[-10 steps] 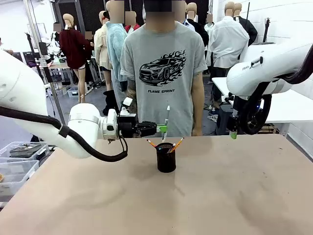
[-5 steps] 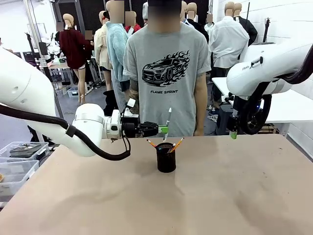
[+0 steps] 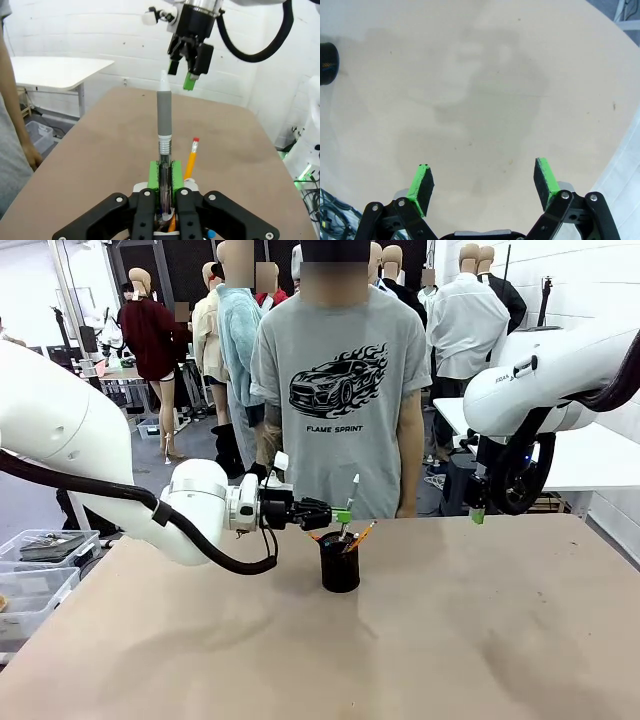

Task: Place the pens into the pen holder.
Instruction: Pick up a writing instrument from the table and place it into the Pen holder.

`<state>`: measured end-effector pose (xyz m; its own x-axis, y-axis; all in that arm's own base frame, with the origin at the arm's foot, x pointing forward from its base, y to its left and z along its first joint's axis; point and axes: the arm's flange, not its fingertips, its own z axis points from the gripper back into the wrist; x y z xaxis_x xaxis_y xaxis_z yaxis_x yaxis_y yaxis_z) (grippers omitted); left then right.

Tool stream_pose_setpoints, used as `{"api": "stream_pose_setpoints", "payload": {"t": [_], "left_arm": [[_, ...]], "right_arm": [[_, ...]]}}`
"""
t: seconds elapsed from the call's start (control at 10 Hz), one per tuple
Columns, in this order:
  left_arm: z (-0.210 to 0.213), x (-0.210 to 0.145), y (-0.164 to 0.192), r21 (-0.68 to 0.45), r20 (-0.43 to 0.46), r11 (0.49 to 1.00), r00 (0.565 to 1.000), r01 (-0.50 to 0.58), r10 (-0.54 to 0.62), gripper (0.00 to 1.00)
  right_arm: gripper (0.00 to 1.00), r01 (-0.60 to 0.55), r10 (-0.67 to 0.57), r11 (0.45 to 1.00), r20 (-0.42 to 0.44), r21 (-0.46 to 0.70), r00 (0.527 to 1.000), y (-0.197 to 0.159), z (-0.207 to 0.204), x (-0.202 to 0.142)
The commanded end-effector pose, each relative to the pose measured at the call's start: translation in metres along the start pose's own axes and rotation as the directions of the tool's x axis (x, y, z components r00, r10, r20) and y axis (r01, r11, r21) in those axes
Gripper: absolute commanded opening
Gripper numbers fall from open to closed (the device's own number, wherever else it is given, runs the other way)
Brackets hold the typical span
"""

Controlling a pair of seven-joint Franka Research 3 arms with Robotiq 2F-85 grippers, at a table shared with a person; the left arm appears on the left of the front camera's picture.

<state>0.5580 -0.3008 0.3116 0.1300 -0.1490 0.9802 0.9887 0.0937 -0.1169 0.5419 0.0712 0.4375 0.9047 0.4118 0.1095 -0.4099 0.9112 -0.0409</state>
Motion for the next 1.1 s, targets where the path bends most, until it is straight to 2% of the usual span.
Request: {"api": "stream_pose_setpoints", "payload": {"t": [0.0,0.4,0.5,0.8,1.0], "left_arm": [[-0.005,-0.006,0.006,0.009,-0.049,0.999,0.998,0.039,-0.039,0.0],[-0.002,-0.008,0.003,-0.006,-0.055,0.999,0.997,0.047,-0.048,0.0],[-0.003,-0.008,0.003,-0.006,-0.055,0.999,0.997,0.047,-0.047,0.07],[-0.003,-0.001,-0.001,-0.011,-0.039,0.998,0.997,0.061,-0.061,0.66],[0.0,0.007,-0.004,-0.012,-0.014,0.997,0.997,0.072,-0.072,0.66]], "right_arm": [[1.0,-0.01,0.01,1.0,0.008,0.011,1.0,-0.001,-0.001,0.0],[1.0,-0.01,0.01,1.0,0.008,0.011,1.0,-0.001,-0.001,0.0],[1.0,-0.01,0.01,1.0,0.008,0.011,1.0,-0.001,-0.001,0.0],[1.0,-0.01,0.01,1.0,0.008,0.011,1.0,-0.001,-0.001,0.0],[1.0,-0.01,0.01,1.0,0.008,0.011,1.0,-0.001,-0.001,0.0]]}}
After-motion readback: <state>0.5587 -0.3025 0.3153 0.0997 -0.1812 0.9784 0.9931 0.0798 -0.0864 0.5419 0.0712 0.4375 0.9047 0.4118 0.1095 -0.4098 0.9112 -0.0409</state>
